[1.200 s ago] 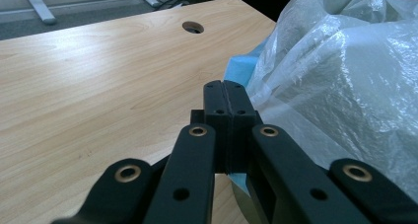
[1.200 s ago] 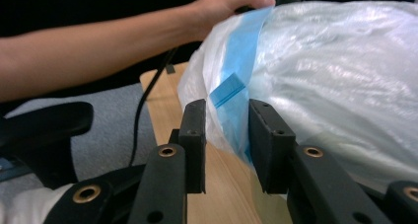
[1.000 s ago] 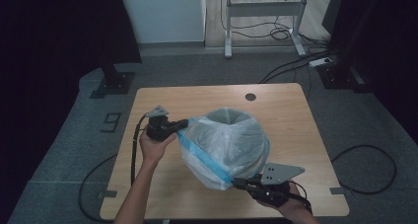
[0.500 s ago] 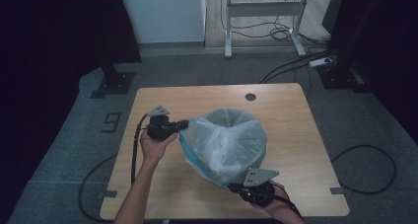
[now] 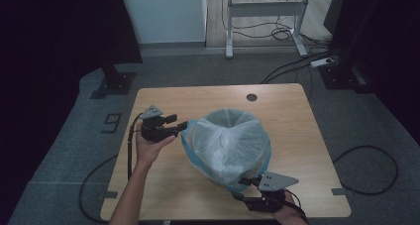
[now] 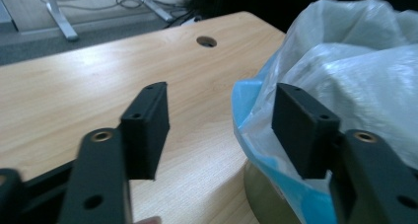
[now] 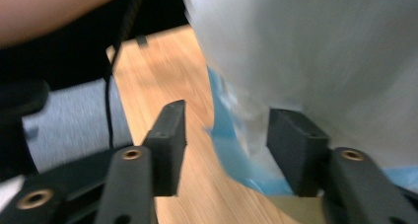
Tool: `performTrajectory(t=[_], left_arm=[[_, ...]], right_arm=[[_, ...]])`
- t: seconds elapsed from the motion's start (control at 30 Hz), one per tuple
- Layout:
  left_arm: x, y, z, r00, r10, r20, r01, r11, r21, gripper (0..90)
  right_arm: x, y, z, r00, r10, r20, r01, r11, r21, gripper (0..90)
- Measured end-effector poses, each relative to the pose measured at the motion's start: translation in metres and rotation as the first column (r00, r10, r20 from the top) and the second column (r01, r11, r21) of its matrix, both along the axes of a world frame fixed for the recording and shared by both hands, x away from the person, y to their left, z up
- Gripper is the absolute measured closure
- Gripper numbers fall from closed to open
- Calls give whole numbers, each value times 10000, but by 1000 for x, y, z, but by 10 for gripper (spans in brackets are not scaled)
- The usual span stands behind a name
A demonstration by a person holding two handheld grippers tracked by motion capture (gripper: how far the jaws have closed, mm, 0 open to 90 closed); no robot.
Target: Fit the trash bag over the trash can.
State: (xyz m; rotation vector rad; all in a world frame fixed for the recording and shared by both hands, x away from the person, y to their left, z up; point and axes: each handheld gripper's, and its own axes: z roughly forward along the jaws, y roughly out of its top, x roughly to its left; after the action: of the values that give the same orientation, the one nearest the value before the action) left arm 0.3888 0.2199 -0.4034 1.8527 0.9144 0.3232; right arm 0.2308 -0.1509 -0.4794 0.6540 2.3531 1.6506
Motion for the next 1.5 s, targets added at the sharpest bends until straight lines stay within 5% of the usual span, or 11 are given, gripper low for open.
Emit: performTrajectory(t=[0.27, 0.43, 0.53, 0.83, 1.23, 1.5], left_arm=[[-14, 0, 20, 9957, -831, 414, 829, 9965, 58, 360], [-20, -12, 30, 9888, -1343, 654, 1332, 9909, 209, 359], [-22, -18, 34, 9865, -1467, 727, 1454, 9891, 227, 359], [-27, -30, 43, 9735, -2177, 705, 2143, 9753, 529, 360], [-35, -56, 57, 9370, -3445, 570, 3337, 9315, 1448, 375], [-32, -82, 63, 9060, -4233, 4, 4130, 8844, 2175, 389]], right_arm=[[-16, -19, 20, 9986, -480, 217, 445, 9888, 1424, 388], [-19, -26, 22, 9974, -717, 56, 699, 9844, 1613, 352], [-16, -23, 18, 9985, -500, -232, 525, 9908, 1247, 348], [-16, -35, 38, 9994, -337, 43, 326, 9876, 1533, 333], [-14, -96, 32, 9892, -1425, -351, 1466, 9688, 2000, 305], [-13, -123, 14, 9775, -1978, -739, 2102, 9446, 2521, 310]])
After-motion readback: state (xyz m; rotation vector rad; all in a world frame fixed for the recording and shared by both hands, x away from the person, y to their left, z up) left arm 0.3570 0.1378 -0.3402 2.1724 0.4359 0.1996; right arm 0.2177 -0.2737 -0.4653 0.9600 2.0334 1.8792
